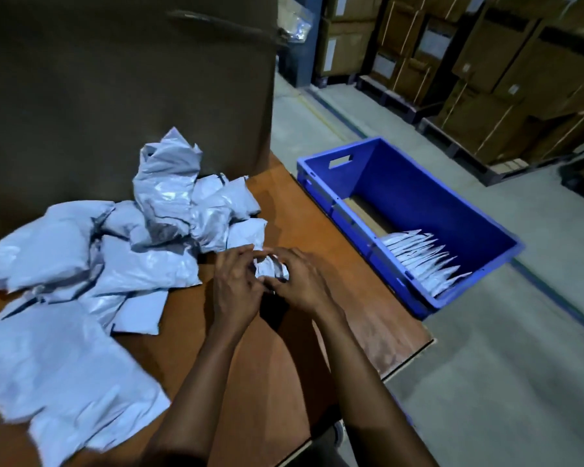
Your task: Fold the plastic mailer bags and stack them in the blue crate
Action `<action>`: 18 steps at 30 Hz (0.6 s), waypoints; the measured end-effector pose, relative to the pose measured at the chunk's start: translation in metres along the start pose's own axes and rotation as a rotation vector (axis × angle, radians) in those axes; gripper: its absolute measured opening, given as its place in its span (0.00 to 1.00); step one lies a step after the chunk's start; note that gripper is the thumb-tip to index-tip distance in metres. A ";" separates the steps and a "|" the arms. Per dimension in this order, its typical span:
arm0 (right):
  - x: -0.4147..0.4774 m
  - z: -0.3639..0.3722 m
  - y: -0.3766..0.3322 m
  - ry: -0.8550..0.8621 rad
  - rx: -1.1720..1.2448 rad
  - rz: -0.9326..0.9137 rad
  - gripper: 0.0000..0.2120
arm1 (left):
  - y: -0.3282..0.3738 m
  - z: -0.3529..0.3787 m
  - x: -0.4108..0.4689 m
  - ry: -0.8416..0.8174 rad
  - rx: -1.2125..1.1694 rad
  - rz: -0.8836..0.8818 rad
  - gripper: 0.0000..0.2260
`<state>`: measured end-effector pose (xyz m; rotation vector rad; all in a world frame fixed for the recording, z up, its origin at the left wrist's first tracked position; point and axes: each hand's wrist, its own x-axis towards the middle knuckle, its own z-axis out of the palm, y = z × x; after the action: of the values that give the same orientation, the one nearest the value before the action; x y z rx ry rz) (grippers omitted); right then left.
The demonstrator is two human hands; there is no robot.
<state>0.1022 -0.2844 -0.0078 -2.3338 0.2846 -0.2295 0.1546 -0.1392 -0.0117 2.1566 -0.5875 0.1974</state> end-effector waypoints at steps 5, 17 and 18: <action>-0.035 0.040 -0.020 0.190 0.234 0.126 0.25 | -0.013 -0.018 -0.026 0.029 -0.310 -0.104 0.22; -0.104 -0.012 0.010 0.545 0.474 0.261 0.23 | 0.001 -0.006 -0.064 -0.076 -0.005 0.230 0.21; -0.107 -0.017 0.017 0.589 0.490 0.290 0.22 | 0.001 -0.004 -0.063 -0.131 0.064 0.263 0.20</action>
<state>-0.0071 -0.2783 -0.0161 -1.6739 0.7542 -0.7517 0.0993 -0.1155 -0.0303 2.1602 -0.9531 0.2203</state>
